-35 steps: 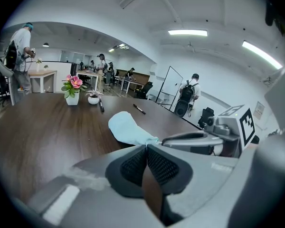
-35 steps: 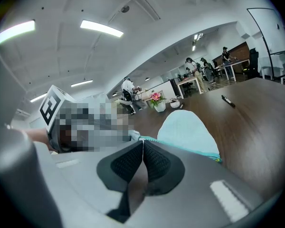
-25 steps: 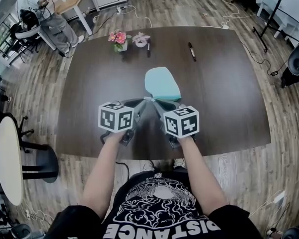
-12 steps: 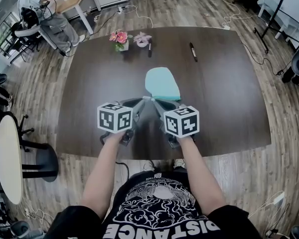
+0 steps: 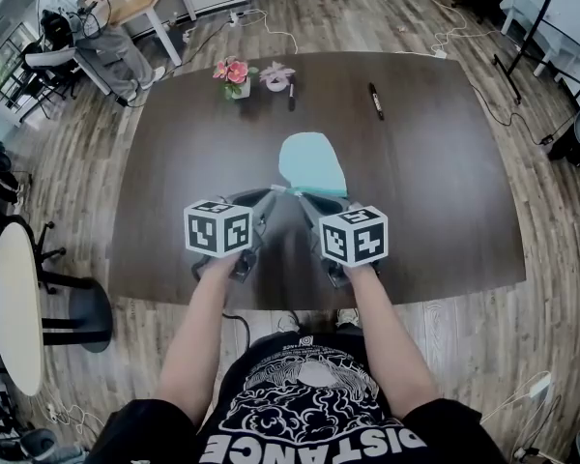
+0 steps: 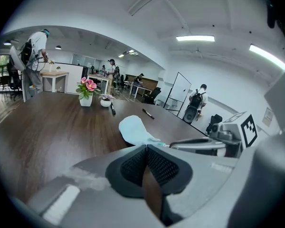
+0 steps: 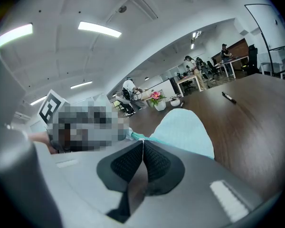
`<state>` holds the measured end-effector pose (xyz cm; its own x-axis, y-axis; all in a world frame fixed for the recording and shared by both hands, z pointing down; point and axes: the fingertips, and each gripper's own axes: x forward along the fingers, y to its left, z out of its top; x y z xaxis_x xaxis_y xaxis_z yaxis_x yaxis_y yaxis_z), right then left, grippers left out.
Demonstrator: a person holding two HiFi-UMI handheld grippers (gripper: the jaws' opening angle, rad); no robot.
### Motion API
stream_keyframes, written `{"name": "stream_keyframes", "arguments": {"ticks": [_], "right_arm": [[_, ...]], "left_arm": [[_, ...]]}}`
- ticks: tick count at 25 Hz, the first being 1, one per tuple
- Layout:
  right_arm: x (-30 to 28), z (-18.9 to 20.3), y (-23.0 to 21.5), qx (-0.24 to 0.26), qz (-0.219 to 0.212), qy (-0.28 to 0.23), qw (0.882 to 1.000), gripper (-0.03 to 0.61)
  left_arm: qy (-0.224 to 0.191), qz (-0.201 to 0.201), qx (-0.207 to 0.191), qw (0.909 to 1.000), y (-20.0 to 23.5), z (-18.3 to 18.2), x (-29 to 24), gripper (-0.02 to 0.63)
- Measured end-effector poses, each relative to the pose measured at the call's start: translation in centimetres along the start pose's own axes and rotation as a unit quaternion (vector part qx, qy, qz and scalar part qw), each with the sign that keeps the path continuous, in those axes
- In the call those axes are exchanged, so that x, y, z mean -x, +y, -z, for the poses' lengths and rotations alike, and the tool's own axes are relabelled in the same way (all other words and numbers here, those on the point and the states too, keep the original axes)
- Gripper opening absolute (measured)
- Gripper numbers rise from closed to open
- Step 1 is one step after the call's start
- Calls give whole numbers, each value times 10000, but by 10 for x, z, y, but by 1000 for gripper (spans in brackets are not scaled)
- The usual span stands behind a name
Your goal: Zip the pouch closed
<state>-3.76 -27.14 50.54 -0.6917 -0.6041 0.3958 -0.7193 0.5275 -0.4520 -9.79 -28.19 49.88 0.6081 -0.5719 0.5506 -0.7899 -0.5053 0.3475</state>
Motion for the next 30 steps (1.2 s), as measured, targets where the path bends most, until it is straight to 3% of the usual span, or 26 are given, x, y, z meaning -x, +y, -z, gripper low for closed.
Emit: {"name": "stream_keyframes", "arguments": {"ticks": [30], "right_arm": [[3, 5, -6, 64, 120, 83, 9999, 6]], "left_arm": [[-193, -347, 328, 9987, 21, 1, 10, 8]]}}
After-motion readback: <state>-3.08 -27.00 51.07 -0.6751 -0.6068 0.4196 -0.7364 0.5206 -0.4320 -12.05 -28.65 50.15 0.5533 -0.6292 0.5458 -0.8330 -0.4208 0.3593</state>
